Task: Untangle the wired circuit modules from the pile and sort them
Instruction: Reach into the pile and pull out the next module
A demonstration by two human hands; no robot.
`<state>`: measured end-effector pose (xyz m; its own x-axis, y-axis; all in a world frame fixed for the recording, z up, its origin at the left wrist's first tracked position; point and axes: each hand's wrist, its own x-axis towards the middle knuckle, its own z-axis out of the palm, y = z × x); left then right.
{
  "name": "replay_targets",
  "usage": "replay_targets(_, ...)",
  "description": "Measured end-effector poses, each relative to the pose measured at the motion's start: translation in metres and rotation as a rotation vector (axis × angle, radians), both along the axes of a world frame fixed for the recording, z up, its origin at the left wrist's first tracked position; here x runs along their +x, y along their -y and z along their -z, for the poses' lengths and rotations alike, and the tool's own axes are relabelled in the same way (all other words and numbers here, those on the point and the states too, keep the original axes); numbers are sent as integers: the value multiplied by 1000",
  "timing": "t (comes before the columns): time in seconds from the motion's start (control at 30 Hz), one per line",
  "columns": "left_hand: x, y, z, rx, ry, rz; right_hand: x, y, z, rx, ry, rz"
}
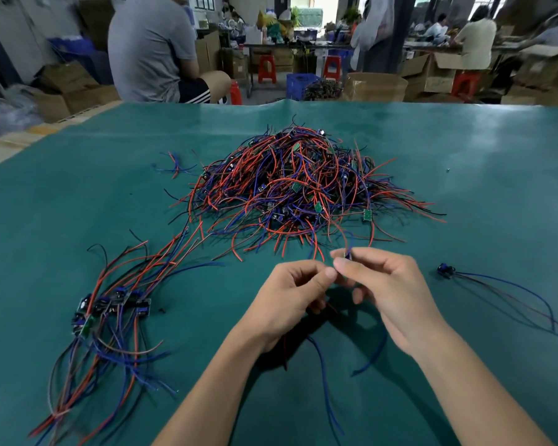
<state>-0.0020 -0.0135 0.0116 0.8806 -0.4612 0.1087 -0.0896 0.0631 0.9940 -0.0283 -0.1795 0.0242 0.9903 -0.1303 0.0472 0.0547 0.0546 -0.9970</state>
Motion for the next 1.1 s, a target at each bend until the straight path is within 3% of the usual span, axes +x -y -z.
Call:
replay_targets(0.4,4,3,4,-31,-82,-135,3,5,3,-58,140,162)
replay_targets(0.77,3,1,4,8,-61,-92,-1,0,-1,-23,196,154)
replay_targets(1.1,0,0,-3,-81,-169,-7,-1,2,-5,97,160,123)
